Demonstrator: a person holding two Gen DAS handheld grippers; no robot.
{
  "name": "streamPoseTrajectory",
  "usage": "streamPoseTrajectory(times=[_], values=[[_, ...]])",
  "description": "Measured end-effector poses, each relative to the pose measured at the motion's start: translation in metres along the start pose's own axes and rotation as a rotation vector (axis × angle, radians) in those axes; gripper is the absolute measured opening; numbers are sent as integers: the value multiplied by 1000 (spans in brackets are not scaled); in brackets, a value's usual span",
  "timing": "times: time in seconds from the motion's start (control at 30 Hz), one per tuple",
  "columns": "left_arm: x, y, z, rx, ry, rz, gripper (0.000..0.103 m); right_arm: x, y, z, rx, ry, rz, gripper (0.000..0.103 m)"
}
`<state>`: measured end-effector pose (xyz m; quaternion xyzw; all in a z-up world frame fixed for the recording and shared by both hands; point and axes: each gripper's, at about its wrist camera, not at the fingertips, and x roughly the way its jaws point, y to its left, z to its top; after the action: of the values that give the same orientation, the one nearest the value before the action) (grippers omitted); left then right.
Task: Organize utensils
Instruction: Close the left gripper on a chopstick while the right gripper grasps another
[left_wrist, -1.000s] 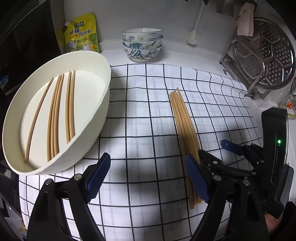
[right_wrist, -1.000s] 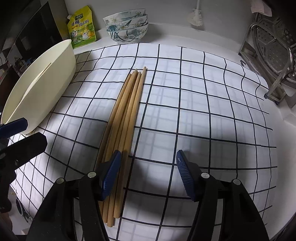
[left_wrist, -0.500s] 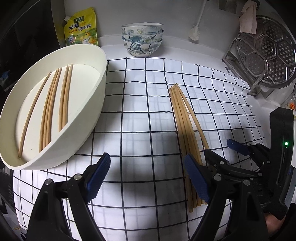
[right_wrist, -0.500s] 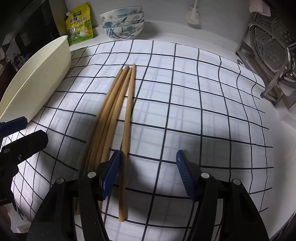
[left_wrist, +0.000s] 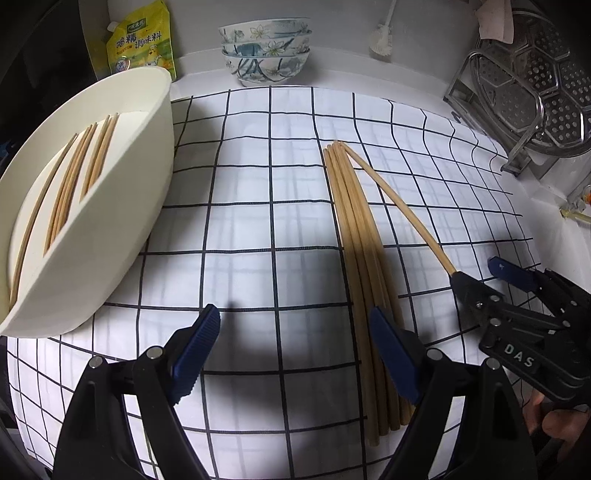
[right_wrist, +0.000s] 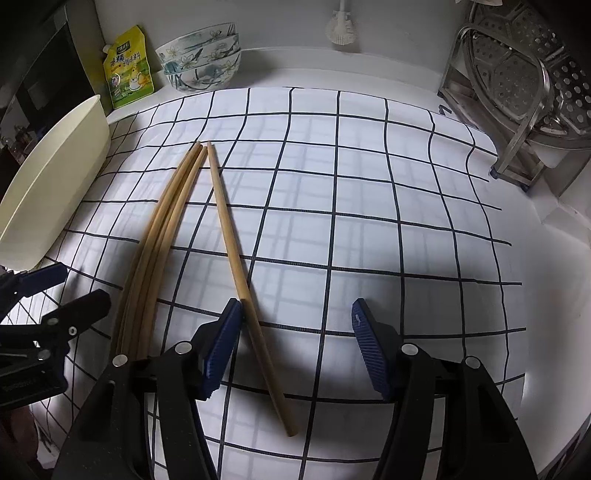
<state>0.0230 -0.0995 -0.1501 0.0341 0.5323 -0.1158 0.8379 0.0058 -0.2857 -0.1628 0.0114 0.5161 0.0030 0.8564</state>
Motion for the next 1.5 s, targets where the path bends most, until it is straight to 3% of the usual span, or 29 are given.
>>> streamPoseTrajectory(times=[0.4,0.7,1.03,1.23,1.3,1.4,1.43,1.5], values=[[13,-6,-2,23,10,48,87,-3,2,2,-11,-17,23,59],[13,0,0,28,4,139,87,0,8,4,-45,-15,36,59],[16,0,7,8,-12,143,84,14,16,17,-98,-12,23,59],[15,-8,14,19,-29,101,55,19,23,23,-132,-31,31,58],[14,-11,15,25,-33,84,45,19,27,23,-144,-36,52,49],[14,-14,16,36,-32,64,28,18,35,24,-176,-39,66,25],[14,-14,16,37,-31,59,21,17,37,24,-176,-31,76,11],[14,-13,18,33,-20,36,7,17,36,26,-163,-18,98,6]])
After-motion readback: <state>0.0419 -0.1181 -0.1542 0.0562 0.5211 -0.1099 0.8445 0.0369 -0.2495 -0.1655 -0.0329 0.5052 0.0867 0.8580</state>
